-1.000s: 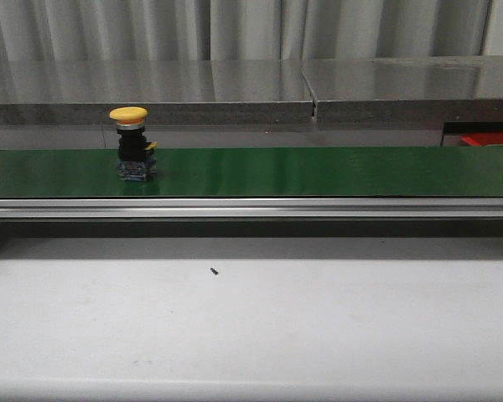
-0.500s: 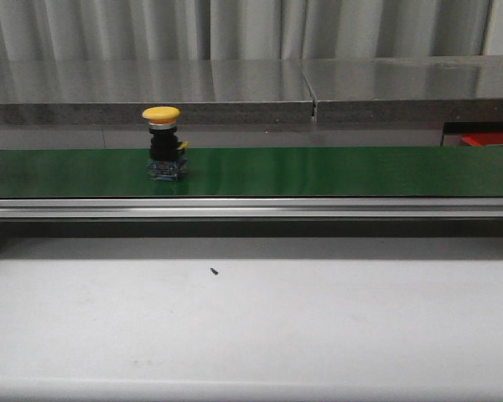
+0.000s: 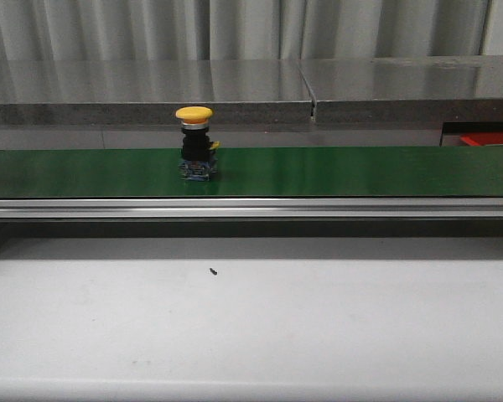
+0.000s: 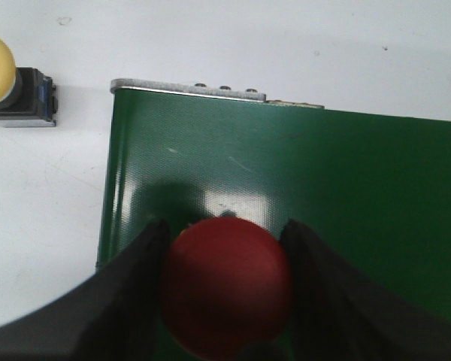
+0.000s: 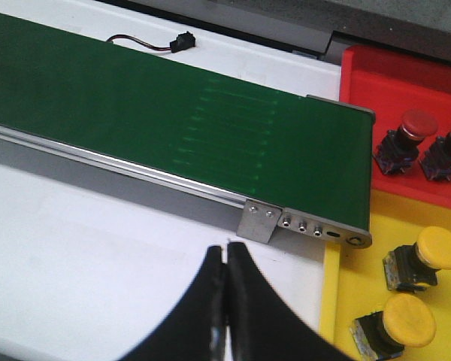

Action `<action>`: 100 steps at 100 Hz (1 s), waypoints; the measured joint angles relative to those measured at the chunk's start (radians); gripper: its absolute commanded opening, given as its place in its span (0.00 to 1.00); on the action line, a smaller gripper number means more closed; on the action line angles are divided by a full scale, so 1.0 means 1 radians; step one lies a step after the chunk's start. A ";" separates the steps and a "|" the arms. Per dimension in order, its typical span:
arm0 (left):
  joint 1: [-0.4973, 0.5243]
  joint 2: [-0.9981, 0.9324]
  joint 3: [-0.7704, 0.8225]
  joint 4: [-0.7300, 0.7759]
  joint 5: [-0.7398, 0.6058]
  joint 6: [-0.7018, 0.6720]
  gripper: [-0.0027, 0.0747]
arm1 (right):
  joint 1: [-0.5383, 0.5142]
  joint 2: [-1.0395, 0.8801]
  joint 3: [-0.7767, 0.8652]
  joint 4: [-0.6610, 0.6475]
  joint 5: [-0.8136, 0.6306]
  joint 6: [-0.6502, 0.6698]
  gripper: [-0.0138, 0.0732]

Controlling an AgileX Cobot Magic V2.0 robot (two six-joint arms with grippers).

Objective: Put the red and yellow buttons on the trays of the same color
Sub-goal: 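Grasp the red button with the left gripper and set it on the belt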

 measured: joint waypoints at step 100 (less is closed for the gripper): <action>-0.234 -0.715 0.402 -0.063 -0.261 0.040 0.89 | 0.000 0.000 0.000 0.000 0.000 0.000 0.05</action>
